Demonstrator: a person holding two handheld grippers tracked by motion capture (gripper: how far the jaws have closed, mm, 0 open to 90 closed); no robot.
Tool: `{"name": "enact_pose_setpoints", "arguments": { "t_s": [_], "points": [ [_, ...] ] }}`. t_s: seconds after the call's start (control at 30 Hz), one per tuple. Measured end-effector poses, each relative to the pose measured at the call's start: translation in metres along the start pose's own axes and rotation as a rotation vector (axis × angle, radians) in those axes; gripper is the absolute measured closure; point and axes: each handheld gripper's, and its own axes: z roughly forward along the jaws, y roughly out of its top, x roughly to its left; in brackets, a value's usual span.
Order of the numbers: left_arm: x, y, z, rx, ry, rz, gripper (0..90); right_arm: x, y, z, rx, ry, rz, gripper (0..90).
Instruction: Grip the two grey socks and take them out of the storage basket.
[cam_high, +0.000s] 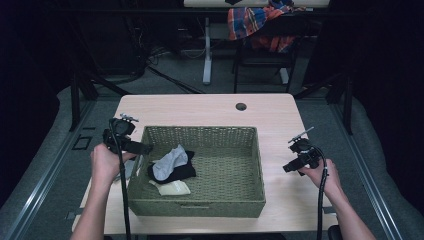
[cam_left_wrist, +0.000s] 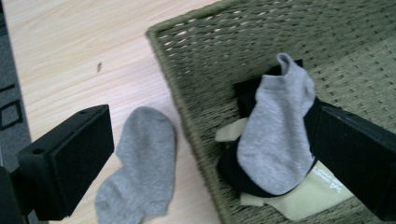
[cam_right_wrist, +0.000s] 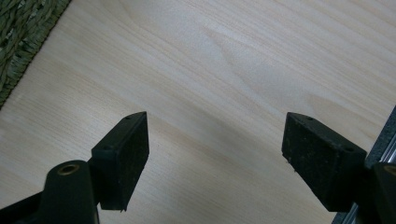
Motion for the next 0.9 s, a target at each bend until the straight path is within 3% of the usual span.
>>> {"name": "enact_pose_setpoints", "arguments": {
  "t_s": [0.37,0.53,0.83,0.87,0.9],
  "points": [
    [-0.021,0.007,0.015,0.029,-0.03,0.051,0.0,0.0,0.0,0.0,0.006,0.008,-0.002,22.9],
    [-0.031,0.008,0.03,0.085,-0.053,0.087,0.1,0.0,-0.001,-0.001,0.0,-0.001,-0.001,22.8],
    [-0.048,0.009,0.055,0.143,-0.076,0.124,0.7,0.0,-0.001,-0.001,0.001,-0.005,0.0,22.8],
    [-0.05,0.009,0.058,0.155,-0.083,0.134,2.3,0.0,-0.001,-0.001,0.001,-0.005,-0.001,22.7],
    [-0.052,0.008,0.061,0.167,-0.093,0.141,9.8,0.0,-0.001,-0.001,-0.001,-0.006,0.0,22.7]
  ]
}}
